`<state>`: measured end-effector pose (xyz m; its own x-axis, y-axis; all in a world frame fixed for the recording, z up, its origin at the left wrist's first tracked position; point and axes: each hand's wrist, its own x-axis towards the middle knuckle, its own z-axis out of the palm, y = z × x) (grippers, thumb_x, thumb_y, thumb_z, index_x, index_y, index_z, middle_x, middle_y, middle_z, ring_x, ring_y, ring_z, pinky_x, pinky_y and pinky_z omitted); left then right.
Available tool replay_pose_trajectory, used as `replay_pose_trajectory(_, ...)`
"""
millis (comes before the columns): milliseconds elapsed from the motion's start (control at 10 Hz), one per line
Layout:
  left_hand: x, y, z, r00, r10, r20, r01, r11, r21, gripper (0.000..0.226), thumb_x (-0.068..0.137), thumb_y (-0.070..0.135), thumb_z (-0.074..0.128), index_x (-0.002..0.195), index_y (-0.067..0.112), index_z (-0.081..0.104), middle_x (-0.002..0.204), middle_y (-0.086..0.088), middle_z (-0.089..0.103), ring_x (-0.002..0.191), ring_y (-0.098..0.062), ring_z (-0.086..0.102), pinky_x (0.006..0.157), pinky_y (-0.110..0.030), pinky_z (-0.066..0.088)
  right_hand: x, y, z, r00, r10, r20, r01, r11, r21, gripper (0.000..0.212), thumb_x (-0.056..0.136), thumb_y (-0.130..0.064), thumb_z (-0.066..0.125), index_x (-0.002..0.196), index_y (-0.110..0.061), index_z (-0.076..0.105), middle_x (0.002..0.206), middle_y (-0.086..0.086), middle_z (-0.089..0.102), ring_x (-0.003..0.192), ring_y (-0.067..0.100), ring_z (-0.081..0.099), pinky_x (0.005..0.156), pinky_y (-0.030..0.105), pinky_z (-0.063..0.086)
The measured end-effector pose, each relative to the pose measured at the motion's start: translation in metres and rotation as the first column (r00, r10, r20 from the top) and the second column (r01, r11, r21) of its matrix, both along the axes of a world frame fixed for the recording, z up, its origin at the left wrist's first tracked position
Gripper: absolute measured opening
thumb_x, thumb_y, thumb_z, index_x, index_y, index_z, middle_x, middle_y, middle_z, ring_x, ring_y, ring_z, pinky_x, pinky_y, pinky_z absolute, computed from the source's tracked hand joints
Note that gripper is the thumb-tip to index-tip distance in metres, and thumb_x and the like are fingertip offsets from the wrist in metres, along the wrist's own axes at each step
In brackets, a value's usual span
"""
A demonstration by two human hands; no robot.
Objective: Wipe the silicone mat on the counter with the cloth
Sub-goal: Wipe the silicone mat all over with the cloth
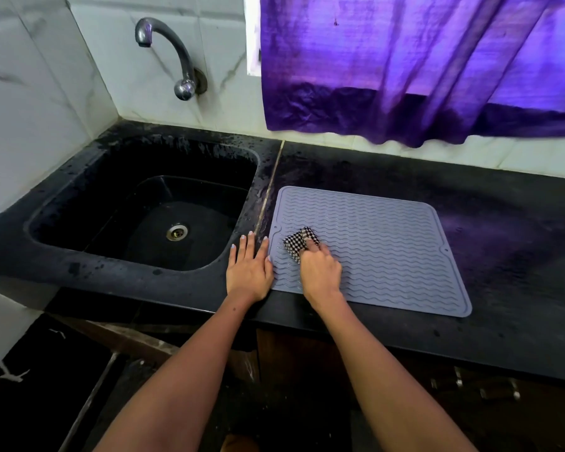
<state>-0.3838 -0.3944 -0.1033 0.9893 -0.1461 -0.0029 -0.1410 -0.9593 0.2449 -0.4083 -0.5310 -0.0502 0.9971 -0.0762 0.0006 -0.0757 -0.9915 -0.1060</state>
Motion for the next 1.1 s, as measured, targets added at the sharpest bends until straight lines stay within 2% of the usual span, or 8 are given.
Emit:
replay_pose_trajectory(100, 0.000, 0.000, 0.000, 1.000, -0.002, 0.005, 0.002, 1.000, 0.002, 0.052, 0.101, 0.035, 0.017, 0.151, 0.023, 0.011, 0.160, -0.008, 0.001, 0.148, -0.022, -0.003, 0.121, -0.040, -0.004, -0.005, -0.003, -0.011, 0.998, 0.061, -0.013, -0.061, 0.998, -0.032, 0.040, 0.095, -0.005, 0.041, 0.135, -0.009, 0.047, 0.155, 0.007, 0.025, 0.140, 0.031, 0.026, 0.109, 0.044, 0.031)
replay_pose_trajectory(200, -0.001, 0.000, 0.001, 1.000, 0.000, 0.005, 0.000, 1.000, 0.000, 0.052, 0.101, 0.034, 0.018, 0.151, 0.023, 0.011, 0.160, -0.008, 0.002, 0.148, -0.023, -0.002, 0.121, -0.040, -0.003, -0.003, -0.009, -0.008, 0.998, 0.066, -0.008, -0.066, 0.998, -0.002, 0.039, 0.094, -0.004, 0.045, 0.131, -0.013, 0.052, 0.154, 0.004, 0.029, 0.138, 0.029, 0.031, 0.104, 0.045, 0.038)
replay_pose_trajectory(400, -0.002, 0.001, 0.003, 1.000, -0.006, 0.009, 0.006, 1.000, -0.020, 0.052, 0.101, 0.034, 0.019, 0.151, 0.022, 0.012, 0.160, -0.009, 0.003, 0.148, -0.023, -0.002, 0.121, -0.041, -0.002, 0.007, -0.025, 0.008, 0.986, -0.167, -0.003, 0.164, 0.965, 0.206, 0.032, 0.095, -0.006, 0.046, 0.124, -0.013, 0.057, 0.120, 0.013, 0.062, 0.111, 0.031, 0.058, 0.086, 0.042, 0.048)
replay_pose_trajectory(600, -0.002, 0.001, 0.001, 1.000, -0.010, 0.014, 0.011, 0.999, -0.035, 0.052, 0.101, 0.035, 0.020, 0.151, 0.022, 0.013, 0.160, -0.009, 0.003, 0.148, -0.023, -0.003, 0.121, -0.041, -0.003, -0.009, -0.033, -0.022, 0.995, -0.085, 0.047, 0.085, 0.996, 0.006, 0.043, 0.091, -0.005, 0.052, 0.134, -0.012, 0.049, 0.154, 0.006, 0.028, 0.140, 0.030, 0.029, 0.105, 0.045, 0.036)
replay_pose_trajectory(700, -0.001, 0.000, 0.001, 1.000, -0.009, 0.011, 0.009, 1.000, -0.021, 0.052, 0.101, 0.035, 0.019, 0.151, 0.022, 0.012, 0.160, -0.008, 0.003, 0.148, -0.023, -0.003, 0.121, -0.040, -0.003, -0.011, -0.037, -0.023, 0.996, -0.076, 0.053, 0.074, 0.997, 0.032, 0.048, 0.091, -0.005, 0.052, 0.138, -0.015, 0.045, 0.156, 0.005, 0.025, 0.142, 0.029, 0.024, 0.107, 0.046, 0.033)
replay_pose_trajectory(800, -0.001, 0.001, 0.000, 1.000, -0.008, 0.014, 0.009, 1.000, -0.015, 0.052, 0.101, 0.035, 0.019, 0.151, 0.023, 0.012, 0.160, -0.008, 0.003, 0.148, -0.023, -0.003, 0.120, -0.040, -0.003, -0.011, -0.041, -0.015, 0.997, -0.068, 0.023, 0.066, 0.996, 0.068, 0.048, 0.091, -0.002, 0.052, 0.137, -0.017, 0.047, 0.155, 0.003, 0.027, 0.140, 0.028, 0.027, 0.104, 0.045, 0.037)
replay_pose_trajectory(1000, -0.001, 0.001, 0.000, 1.000, -0.005, 0.011, 0.005, 1.000, -0.012, 0.052, 0.101, 0.036, 0.018, 0.151, 0.023, 0.012, 0.160, -0.008, 0.002, 0.148, -0.022, -0.003, 0.121, -0.040, -0.003, 0.005, -0.073, 0.018, 0.958, -0.277, -0.077, 0.282, 0.847, 0.451, 0.045, 0.090, -0.003, 0.050, 0.127, -0.027, 0.059, 0.132, 0.001, 0.058, 0.116, 0.026, 0.056, 0.097, 0.036, 0.045)
replay_pose_trajectory(1100, -0.001, 0.001, -0.001, 1.000, -0.005, 0.019, 0.005, 1.000, -0.027, 0.052, 0.101, 0.035, 0.019, 0.151, 0.023, 0.013, 0.160, -0.008, 0.003, 0.148, -0.022, -0.003, 0.121, -0.040, -0.003, -0.008, -0.072, 0.010, 0.945, -0.323, 0.048, 0.300, 0.917, 0.263, 0.036, 0.093, -0.006, 0.053, 0.126, -0.020, 0.058, 0.132, 0.003, 0.057, 0.117, 0.026, 0.056, 0.091, 0.038, 0.047)
